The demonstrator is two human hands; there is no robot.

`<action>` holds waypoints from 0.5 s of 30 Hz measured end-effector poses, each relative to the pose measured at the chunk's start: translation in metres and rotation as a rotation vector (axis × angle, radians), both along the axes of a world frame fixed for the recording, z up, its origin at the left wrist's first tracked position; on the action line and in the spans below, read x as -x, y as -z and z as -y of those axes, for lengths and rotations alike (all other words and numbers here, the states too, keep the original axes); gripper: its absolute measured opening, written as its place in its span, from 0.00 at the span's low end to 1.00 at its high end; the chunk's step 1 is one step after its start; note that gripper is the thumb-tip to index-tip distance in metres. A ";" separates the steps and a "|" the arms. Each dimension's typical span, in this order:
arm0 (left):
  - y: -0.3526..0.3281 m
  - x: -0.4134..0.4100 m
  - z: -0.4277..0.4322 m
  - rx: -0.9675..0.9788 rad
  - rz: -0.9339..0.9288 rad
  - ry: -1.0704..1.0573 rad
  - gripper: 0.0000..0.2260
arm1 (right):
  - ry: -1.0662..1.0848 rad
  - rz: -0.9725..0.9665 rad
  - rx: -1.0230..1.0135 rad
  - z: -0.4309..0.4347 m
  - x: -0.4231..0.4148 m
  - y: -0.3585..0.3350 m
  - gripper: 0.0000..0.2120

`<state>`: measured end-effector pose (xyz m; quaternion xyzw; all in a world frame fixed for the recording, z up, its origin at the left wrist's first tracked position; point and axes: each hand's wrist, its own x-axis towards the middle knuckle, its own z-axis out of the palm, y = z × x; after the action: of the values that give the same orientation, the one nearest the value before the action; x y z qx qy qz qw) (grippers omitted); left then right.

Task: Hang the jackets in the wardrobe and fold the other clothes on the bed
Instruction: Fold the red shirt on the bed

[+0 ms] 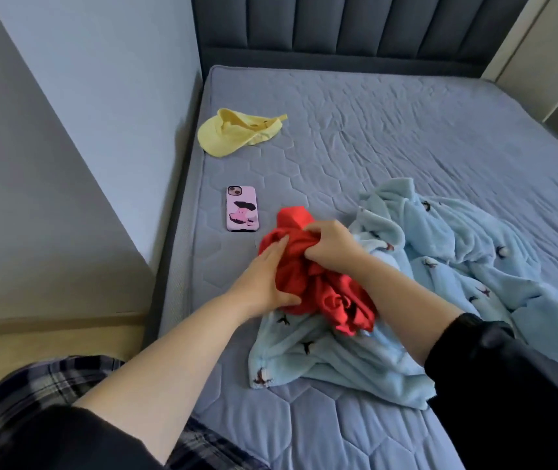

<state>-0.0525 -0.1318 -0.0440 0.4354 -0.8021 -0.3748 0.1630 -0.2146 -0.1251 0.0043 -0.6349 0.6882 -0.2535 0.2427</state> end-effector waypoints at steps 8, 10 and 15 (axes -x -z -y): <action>-0.038 -0.046 0.058 0.206 -0.174 -0.462 0.25 | -0.102 0.716 -0.060 0.040 -0.052 -0.031 0.11; -0.027 -0.057 0.061 0.241 -0.178 -0.639 0.17 | -0.095 0.565 -0.122 0.049 -0.051 -0.019 0.21; 0.032 -0.052 0.032 0.290 0.111 -0.612 0.33 | -0.287 -0.562 -0.761 0.022 -0.009 0.036 0.57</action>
<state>-0.0006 -0.1636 -0.0758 0.6479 -0.6869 -0.1663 0.2842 -0.2054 -0.1472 -0.0312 -0.6334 0.6764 0.2330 0.2948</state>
